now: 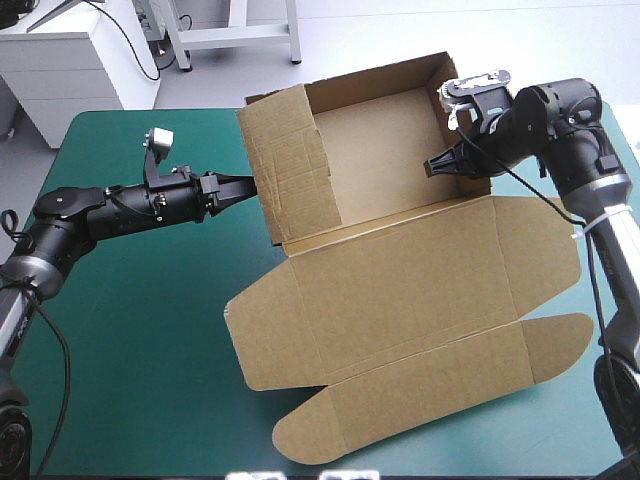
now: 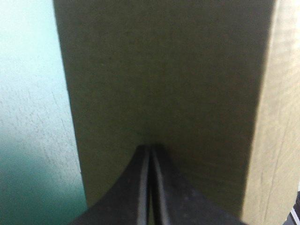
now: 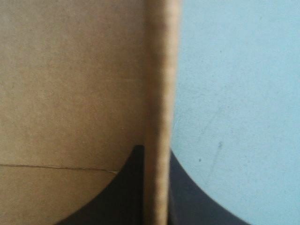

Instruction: Fold the box

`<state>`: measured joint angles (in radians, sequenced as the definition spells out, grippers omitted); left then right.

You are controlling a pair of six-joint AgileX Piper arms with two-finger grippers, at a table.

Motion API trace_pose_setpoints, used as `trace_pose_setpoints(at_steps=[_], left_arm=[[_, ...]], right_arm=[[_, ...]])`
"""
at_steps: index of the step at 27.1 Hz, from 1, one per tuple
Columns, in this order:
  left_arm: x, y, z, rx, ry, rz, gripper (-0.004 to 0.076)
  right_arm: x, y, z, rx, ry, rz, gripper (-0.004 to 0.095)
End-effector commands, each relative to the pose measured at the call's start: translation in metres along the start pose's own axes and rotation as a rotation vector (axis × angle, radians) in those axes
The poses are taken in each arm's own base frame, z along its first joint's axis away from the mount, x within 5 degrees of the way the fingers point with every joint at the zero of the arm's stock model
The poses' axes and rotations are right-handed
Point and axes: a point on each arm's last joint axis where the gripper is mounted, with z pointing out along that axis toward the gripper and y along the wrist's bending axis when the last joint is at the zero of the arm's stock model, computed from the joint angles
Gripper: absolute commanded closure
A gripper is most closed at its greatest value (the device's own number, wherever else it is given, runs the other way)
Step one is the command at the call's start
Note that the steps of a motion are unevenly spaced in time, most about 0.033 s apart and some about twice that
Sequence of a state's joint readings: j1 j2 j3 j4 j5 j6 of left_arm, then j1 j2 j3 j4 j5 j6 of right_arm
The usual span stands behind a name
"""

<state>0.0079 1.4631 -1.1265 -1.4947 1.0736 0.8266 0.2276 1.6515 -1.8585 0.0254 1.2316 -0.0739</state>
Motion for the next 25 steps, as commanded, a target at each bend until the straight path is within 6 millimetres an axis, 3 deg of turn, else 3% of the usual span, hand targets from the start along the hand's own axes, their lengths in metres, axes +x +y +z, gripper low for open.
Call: trace_pose_setpoints(at_steps=[1,4,10,11,14,25], left_arm=[[-0.008,-0.027,-0.005,0.09,-0.053,0.022,0.0731],[-0.008,-0.026,-0.005,0.076,-0.047,0.029,0.0675],[-0.007,-0.031,-0.006,0.138,-0.039,0.001,0.0159],[-0.008,-0.035,-0.007,0.18,-0.05,-0.015,0.0108],[-0.008,-0.041,-0.008,0.244,-0.048,-0.031,0.0099],[-0.006,-0.036,-0.007,0.193,-0.025,-0.011,0.0115]], right_arm=[[-0.006,0.001,-0.026,-0.003,-0.111,0.006,0.0926],[-0.006,0.001,-0.026,-0.003,-0.109,0.006,0.0926],[-0.005,0.001,-0.026,-0.004,-0.102,0.006,0.0926],[-0.005,0.001,-0.026,-0.004,-0.103,0.006,0.0926],[-0.004,0.001,-0.026,-0.004,-0.096,0.006,0.0926],[-0.003,0.0,-0.026,0.0,-0.077,0.004,0.0926]])
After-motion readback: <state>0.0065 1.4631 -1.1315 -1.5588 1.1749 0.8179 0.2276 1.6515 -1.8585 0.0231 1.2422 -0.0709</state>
